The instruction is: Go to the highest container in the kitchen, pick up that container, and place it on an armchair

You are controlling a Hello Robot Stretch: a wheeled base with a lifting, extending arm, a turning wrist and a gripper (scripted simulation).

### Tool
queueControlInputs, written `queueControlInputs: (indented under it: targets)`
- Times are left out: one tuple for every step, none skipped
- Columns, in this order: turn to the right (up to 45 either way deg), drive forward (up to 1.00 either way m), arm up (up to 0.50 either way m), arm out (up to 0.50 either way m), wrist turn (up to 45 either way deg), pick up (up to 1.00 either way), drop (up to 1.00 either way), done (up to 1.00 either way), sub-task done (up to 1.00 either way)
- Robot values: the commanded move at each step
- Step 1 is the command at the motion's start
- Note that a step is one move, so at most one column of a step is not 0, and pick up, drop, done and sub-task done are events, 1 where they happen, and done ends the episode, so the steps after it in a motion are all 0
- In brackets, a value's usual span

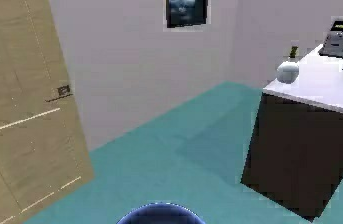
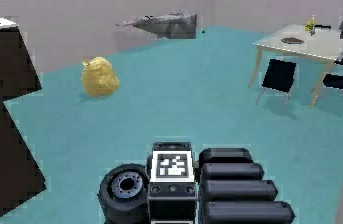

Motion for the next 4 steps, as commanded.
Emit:
queueControlInputs:
  targets:
    - [42.0,0.0,0.0,0.0,0.0,0.0,0.0,0.0,0.0]
    - [0.0,0.15,0.0,0.0,0.0,0.0,0.0,0.0,0.0]
    - [-45.0,0.0,0.0,0.0,0.0,0.0,0.0,0.0,0.0]
    - [-30.0,0.0,0.0,0.0,0.0,0.0,0.0,0.0,0.0]
